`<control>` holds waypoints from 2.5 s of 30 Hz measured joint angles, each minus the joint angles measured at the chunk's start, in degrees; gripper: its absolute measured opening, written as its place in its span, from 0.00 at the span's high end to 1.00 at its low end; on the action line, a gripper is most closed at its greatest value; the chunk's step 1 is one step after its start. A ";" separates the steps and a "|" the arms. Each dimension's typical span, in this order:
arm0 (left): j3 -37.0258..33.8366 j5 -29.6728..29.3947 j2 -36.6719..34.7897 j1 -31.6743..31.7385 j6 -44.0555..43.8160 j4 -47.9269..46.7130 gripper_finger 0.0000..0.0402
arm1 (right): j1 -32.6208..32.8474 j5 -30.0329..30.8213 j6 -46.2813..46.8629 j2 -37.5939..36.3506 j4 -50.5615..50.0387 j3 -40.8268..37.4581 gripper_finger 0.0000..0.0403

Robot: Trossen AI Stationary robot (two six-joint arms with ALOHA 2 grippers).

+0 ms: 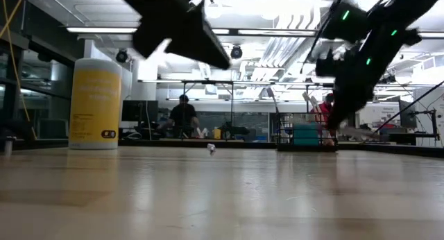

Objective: Pick & Place toothbrushing station
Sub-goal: Put the right violet toothbrush into the black wire organizer

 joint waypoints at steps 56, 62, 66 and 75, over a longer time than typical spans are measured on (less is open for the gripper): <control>-0.09 61.36 -1.42 25.87 0.67 48.26 0.71 | 44.04 35.02 -8.46 -11.79 28.33 0.28 0.99; -0.09 62.82 -1.44 25.91 -0.15 48.87 0.71 | 43.13 34.82 -9.48 -11.03 29.50 0.28 0.99; -0.09 62.95 -1.44 25.87 -0.59 48.96 0.71 | 41.99 34.42 -11.80 -9.19 32.46 0.28 0.99; -0.09 63.00 -1.44 25.83 -1.55 48.72 0.72 | 41.26 34.97 -17.14 -7.22 38.73 0.28 0.99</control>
